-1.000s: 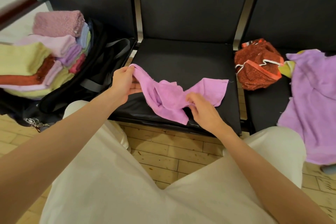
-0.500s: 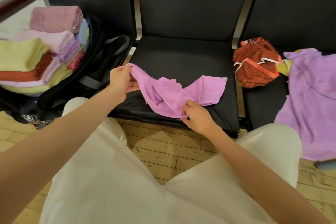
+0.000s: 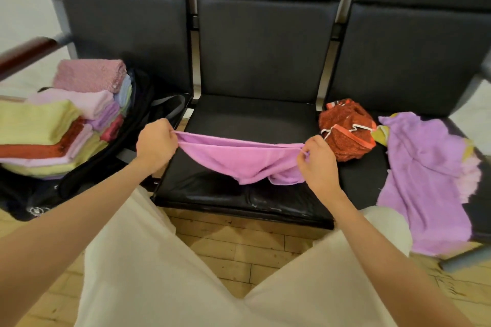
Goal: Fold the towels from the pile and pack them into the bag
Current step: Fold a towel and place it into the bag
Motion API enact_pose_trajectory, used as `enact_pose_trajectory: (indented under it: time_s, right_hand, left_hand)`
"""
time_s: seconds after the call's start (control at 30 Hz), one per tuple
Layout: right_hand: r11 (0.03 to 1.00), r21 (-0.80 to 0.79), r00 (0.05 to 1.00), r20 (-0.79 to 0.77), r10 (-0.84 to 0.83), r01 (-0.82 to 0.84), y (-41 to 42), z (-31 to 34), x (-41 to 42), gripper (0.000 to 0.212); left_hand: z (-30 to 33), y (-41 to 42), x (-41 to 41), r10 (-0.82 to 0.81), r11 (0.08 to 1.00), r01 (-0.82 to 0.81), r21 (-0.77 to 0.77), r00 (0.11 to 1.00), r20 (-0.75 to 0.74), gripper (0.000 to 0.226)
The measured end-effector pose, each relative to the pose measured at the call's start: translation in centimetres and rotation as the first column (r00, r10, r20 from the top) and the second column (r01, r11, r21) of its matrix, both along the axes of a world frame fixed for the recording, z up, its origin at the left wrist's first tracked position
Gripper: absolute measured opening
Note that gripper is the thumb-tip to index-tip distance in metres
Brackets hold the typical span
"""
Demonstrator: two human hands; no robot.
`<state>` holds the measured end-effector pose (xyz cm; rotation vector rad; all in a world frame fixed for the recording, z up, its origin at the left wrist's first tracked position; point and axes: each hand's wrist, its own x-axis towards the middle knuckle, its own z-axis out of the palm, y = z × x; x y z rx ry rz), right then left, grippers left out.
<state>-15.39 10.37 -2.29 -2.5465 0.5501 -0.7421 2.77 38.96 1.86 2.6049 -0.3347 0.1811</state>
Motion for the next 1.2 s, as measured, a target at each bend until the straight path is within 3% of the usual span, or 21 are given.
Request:
enact_pose_trajectory:
  time_s: [0.1,0.2,0.33,0.4,0.47,0.57,0.77,0.9,1.07,1.2]
  right_hand:
    - [0.995,0.083,0.985,0.157,-0.069,0.056,-0.5,3.2,1.6,0.012]
    - [0.968,0.22,0.906,0.376,-0.196,0.119,0.0,6.5,3.1,0.006]
    - [0.95,0.262,0.739,0.603,-0.3,0.172,0.7,10.8,4.3,0.009]
    - [0.941,0.28,0.673,0.66,-0.334,0.191,0.8,12.4,4.3,0.013]
    - [0.936,0.248,0.665,0.659,-0.352,0.25,0.7,13.4,4.0,0.017]
    - [0.961,0.155,0.721,0.637,-0.274,0.228,0.6,13.4,3.6,0.017]
    - [0.963,0.221,0.816,0.52,-0.251,0.155,0.8,11.7,3.3,0.019]
    - [0.96,0.243,0.83,0.5,-0.249,0.141,0.4,10.6,4.2,0.016]
    - [0.951,0.304,0.888,0.42,-0.186,0.055,-2.2,9.1,6.8,0.007]
    - [0.931,0.363,0.901,0.389,-0.193,0.043,-4.8,8.6,8.8,0.014]
  left_hand:
    - [3.4,-2.0,0.6,0.123,0.948,-0.116,-0.295,0.992,0.006,0.017]
    - [8.2,-4.5,0.0,0.237,0.709,-0.267,-0.653,0.962,-0.137,0.015]
    - [13.5,-6.1,-0.4,0.241,0.612,-0.138,-0.779,0.97,0.018,0.015]
    - [15.3,-6.1,-0.5,0.269,0.589,-0.073,-0.805,0.957,0.11,0.02]
    - [16.4,-5.8,-0.5,0.305,0.566,-0.026,-0.824,0.935,0.179,0.009]
    - [16.5,-4.8,-0.4,0.337,0.584,0.03,-0.811,0.9,0.277,0.004]
    - [14.0,-3.7,-0.5,0.374,0.644,-0.003,-0.765,0.873,0.312,0.007]
    - [12.5,-3.7,0.5,0.343,0.733,-0.109,-0.671,0.912,0.226,0.019]
    - [10.6,-5.0,3.9,0.13,0.866,-0.102,-0.489,0.991,0.022,0.022]
    - [11.1,-7.6,5.3,0.057,0.846,-0.08,-0.527,0.997,-0.06,0.026]
